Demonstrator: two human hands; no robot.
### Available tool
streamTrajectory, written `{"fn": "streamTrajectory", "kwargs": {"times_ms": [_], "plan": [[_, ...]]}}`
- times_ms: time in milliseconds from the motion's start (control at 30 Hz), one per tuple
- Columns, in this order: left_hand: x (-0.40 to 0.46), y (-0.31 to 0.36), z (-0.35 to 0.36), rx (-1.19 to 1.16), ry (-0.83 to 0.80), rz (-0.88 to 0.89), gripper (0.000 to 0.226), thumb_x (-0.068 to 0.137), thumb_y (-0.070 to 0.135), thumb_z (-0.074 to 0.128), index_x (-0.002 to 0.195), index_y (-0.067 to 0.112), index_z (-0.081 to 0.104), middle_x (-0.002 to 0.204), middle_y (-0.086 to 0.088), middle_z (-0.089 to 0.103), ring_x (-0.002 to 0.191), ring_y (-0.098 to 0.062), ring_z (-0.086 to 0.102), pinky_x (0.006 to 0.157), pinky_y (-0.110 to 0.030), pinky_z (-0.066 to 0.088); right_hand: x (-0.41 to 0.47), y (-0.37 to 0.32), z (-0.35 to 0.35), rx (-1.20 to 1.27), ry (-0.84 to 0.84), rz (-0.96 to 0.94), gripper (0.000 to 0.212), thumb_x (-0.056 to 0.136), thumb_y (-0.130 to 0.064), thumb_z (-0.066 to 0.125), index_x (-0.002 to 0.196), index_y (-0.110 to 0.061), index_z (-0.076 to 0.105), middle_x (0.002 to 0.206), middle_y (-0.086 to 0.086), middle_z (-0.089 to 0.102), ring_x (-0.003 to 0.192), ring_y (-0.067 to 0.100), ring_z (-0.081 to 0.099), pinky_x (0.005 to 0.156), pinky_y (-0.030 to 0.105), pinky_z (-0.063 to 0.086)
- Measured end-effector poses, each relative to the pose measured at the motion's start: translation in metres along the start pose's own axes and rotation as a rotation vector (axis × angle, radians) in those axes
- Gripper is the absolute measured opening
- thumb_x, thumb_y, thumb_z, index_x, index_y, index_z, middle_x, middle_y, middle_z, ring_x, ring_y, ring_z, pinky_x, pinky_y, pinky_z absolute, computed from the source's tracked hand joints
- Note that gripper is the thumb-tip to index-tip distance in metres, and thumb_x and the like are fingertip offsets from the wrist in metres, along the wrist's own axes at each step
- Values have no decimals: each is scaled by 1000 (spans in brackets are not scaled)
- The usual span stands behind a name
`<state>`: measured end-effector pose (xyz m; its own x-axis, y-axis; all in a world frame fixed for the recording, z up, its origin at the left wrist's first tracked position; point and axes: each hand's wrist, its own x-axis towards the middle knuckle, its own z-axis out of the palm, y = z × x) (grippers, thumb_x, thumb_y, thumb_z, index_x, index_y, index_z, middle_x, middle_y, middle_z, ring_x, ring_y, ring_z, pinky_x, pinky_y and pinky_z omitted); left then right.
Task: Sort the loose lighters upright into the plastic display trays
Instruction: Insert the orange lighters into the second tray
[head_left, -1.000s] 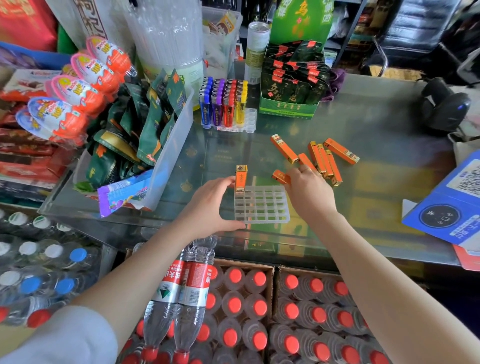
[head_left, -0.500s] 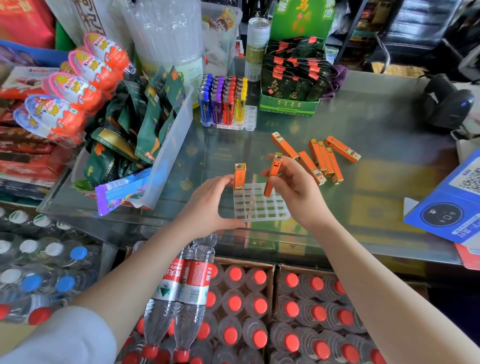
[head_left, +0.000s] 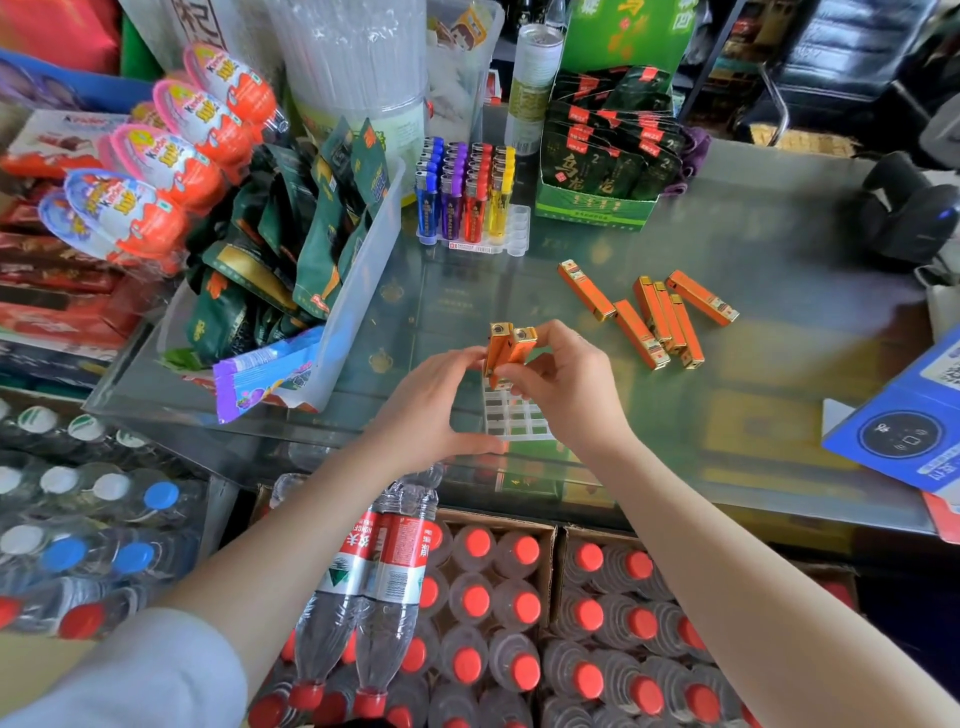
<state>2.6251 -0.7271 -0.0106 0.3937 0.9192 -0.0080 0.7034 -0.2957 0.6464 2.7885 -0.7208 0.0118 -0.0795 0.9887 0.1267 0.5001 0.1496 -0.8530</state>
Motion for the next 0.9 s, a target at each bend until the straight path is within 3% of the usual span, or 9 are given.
{"fn": "streamTrajectory", "kwargs": {"times_ms": [133,333,467,600,767,900], "plan": [[0,0,0,3,-4,-9,86,64,43,76,134,21,32,138,3,41,125,-13,36,99,-23,24,-4,-3,2,-74,22,-70,16,77,-12,71,85,-7,58,79,3,62,59,1,60,56,6,45],[0,0,-1,-13,-1,-13,86,62,42,78,133,21,34,137,3,42,125,-14,36,101,-27,27,-4,-4,-1,-80,-7,-90,8,80,-5,66,86,-6,60,82,11,67,59,9,65,60,11,51],[-1,-1,0,-11,-14,-19,85,63,43,77,134,24,33,138,5,41,126,-13,34,100,-25,26,3,-3,-12,-146,-36,-115,15,76,-9,71,88,-2,65,79,8,69,65,14,65,65,20,55],[-4,3,-1,31,5,-29,86,63,45,75,134,23,32,137,0,42,125,-15,37,98,-29,33,-2,-1,-7,-175,-20,-189,15,73,-8,73,84,-1,66,74,3,64,60,7,57,62,7,45],[-4,5,-6,69,2,-51,88,61,46,76,133,24,32,135,-2,43,122,-16,40,94,-27,34,0,-1,-5,-263,-73,-231,16,76,-12,72,84,0,64,77,8,63,63,16,53,57,13,39],[-1,6,-10,49,-27,-58,87,59,46,77,132,25,34,136,1,42,122,-13,39,95,-23,30,6,0,-8,-401,-109,-281,19,78,-18,70,79,-2,59,72,0,52,59,18,45,53,13,30]]}}
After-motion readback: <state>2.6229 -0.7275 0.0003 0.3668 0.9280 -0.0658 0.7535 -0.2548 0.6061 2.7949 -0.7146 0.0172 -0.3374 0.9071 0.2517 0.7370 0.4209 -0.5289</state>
